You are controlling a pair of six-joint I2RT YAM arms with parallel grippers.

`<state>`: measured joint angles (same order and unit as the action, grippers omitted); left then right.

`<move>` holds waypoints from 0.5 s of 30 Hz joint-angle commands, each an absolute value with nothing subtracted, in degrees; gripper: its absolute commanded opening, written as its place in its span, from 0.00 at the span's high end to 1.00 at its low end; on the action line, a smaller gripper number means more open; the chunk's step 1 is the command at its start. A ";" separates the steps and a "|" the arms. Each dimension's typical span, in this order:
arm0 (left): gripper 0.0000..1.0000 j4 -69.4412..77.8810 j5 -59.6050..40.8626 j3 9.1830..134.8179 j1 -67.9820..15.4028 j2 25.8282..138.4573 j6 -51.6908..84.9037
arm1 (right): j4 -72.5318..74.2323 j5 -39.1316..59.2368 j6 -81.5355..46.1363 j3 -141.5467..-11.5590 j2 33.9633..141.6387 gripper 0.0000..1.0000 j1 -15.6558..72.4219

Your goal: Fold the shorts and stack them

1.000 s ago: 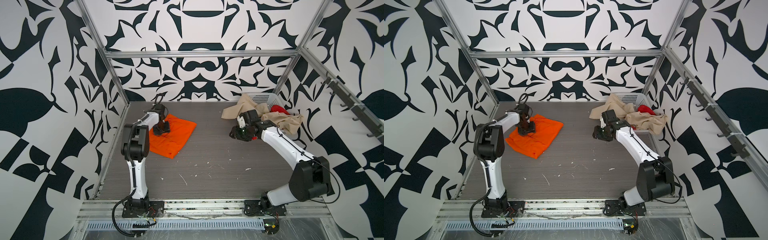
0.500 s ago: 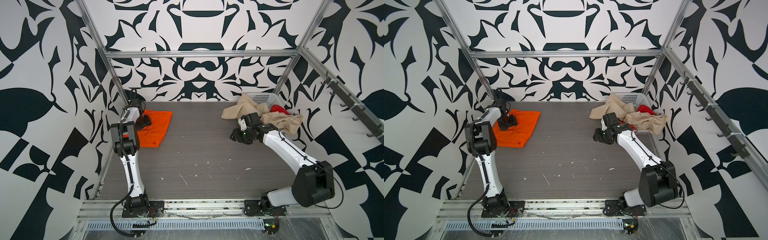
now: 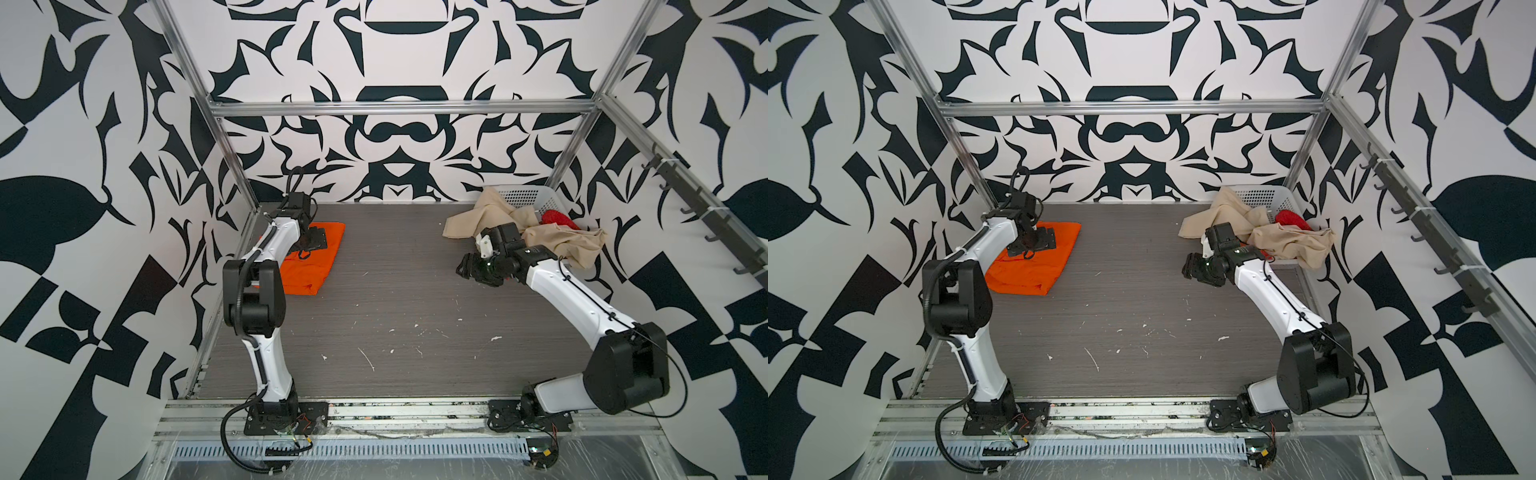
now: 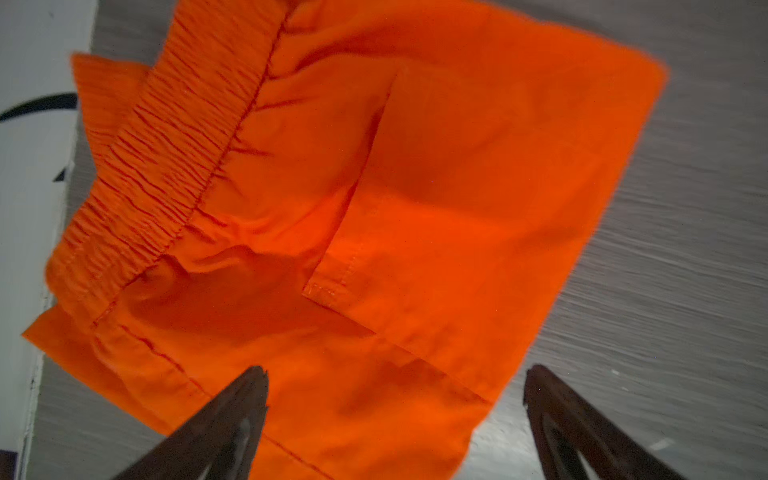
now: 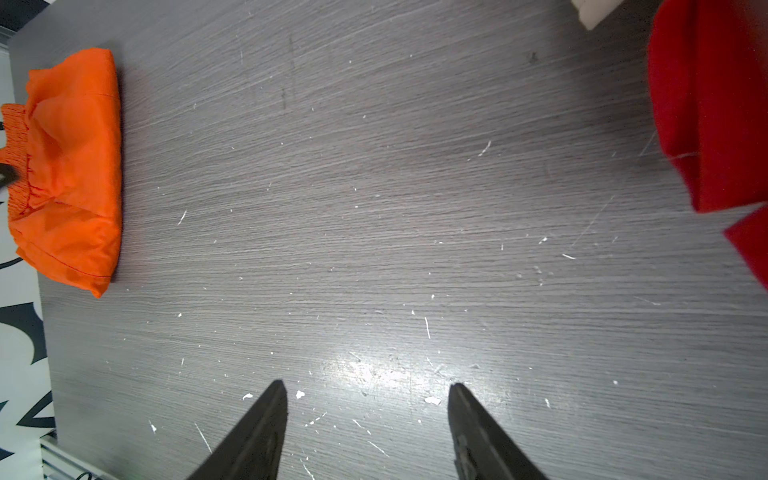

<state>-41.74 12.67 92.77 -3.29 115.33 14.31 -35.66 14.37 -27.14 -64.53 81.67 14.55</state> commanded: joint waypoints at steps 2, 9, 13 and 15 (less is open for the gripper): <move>0.00 -43.18 14.46 92.58 -2.85 121.20 14.75 | -34.89 15.21 -27.62 -66.23 78.95 0.34 14.48; 0.00 -42.45 12.46 98.29 -1.25 128.16 15.70 | -35.20 15.02 -27.62 -65.22 77.44 0.34 14.43; 0.00 -43.43 11.53 104.37 0.14 132.46 15.88 | -34.84 15.20 -27.75 -65.13 77.12 0.34 14.45; 0.00 -43.34 11.04 107.51 0.80 134.56 15.92 | -34.47 15.36 -28.06 -65.11 77.07 0.34 14.43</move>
<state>-41.80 11.55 104.92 -0.45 130.28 15.40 -35.66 14.81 -27.16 -64.55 78.15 14.55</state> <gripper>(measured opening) 0.999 0.665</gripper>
